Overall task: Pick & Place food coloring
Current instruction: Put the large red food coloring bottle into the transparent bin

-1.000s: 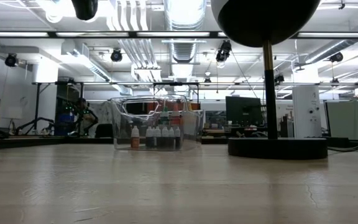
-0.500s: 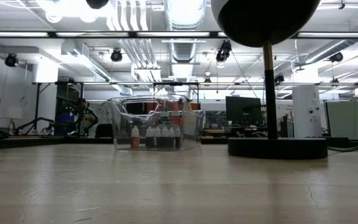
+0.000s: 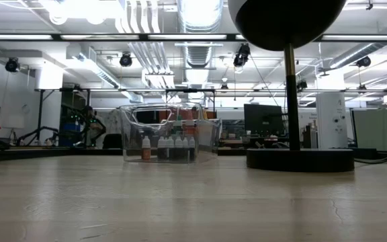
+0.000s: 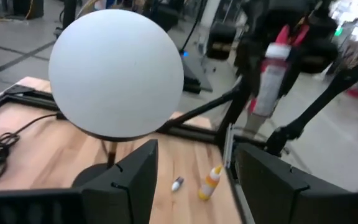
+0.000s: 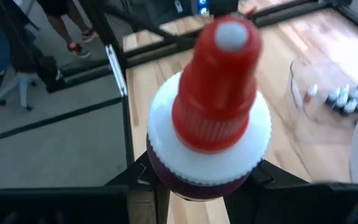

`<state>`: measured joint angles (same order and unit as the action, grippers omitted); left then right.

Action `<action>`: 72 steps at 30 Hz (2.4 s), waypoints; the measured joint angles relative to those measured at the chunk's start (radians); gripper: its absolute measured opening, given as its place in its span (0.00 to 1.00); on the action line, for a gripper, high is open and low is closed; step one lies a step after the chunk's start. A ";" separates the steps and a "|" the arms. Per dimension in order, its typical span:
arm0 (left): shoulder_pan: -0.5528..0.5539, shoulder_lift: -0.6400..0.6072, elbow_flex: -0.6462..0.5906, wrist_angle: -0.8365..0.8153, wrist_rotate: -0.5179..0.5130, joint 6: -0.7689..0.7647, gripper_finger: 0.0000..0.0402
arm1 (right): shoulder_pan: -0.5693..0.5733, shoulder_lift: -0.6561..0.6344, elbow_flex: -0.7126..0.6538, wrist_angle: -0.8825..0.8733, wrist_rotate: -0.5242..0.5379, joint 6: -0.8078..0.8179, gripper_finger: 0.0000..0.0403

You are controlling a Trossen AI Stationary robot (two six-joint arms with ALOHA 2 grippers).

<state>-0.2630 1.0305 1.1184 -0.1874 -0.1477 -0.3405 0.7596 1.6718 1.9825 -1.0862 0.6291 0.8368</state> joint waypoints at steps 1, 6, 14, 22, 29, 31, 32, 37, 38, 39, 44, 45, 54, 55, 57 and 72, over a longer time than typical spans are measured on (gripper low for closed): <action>0.000 0.014 0.035 -0.042 0.001 0.011 0.46 | -0.011 0.015 0.032 -0.004 0.000 -0.013 0.24; -0.001 0.078 0.217 -0.203 0.063 0.041 0.46 | -0.068 0.086 0.170 -0.014 -0.026 -0.060 0.24; -0.002 0.201 0.493 -0.434 0.144 0.080 0.46 | -0.133 0.193 0.363 -0.055 -0.074 -0.108 0.24; -0.003 0.312 0.625 -0.585 0.176 0.081 0.53 | -0.151 0.216 0.373 -0.081 -0.111 -0.088 0.24; -0.006 0.370 0.630 -0.595 0.189 0.091 0.65 | -0.152 0.218 0.372 -0.088 -0.111 -0.085 0.24; -0.007 0.389 0.630 -0.590 0.201 0.106 0.65 | -0.152 0.218 0.372 -0.089 -0.112 -0.085 0.24; -0.008 0.398 0.630 -0.587 0.212 0.112 0.66 | -0.153 0.218 0.372 -0.089 -0.114 -0.085 0.24; -0.010 0.450 0.631 -0.550 0.235 0.120 0.66 | -0.162 0.218 0.369 -0.088 -0.139 -0.084 0.24; -0.010 0.460 0.631 -0.529 0.246 0.120 0.66 | -0.163 0.218 0.366 -0.089 -0.141 -0.084 0.24; -0.010 0.466 0.631 -0.511 0.253 0.119 0.66 | -0.166 0.222 0.366 -0.090 -0.140 -0.085 0.24; -0.014 0.480 0.635 -0.459 0.269 0.124 0.66 | -0.177 0.251 0.365 -0.124 -0.162 -0.081 0.24; -0.015 0.481 0.636 -0.458 0.269 0.123 0.65 | -0.178 0.260 0.364 -0.133 -0.172 -0.080 0.24; -0.017 0.478 0.638 -0.449 0.267 0.106 0.65 | -0.235 0.340 0.364 -0.141 -0.288 -0.088 0.24; -0.019 0.478 0.638 -0.449 0.267 0.105 0.65 | -0.242 0.344 0.364 -0.139 -0.294 -0.089 0.24; -0.024 0.478 0.637 -0.450 0.270 0.104 0.65 | -0.251 0.344 0.364 -0.138 -0.294 -0.089 0.24; -0.048 0.477 0.629 -0.485 0.129 0.080 0.65 | -0.307 0.342 0.343 -0.047 -0.342 -0.085 0.24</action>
<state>-0.3111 1.5073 1.7470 -0.6727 -0.0190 -0.2606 0.4522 2.0134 2.3255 -1.1331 0.2872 0.7521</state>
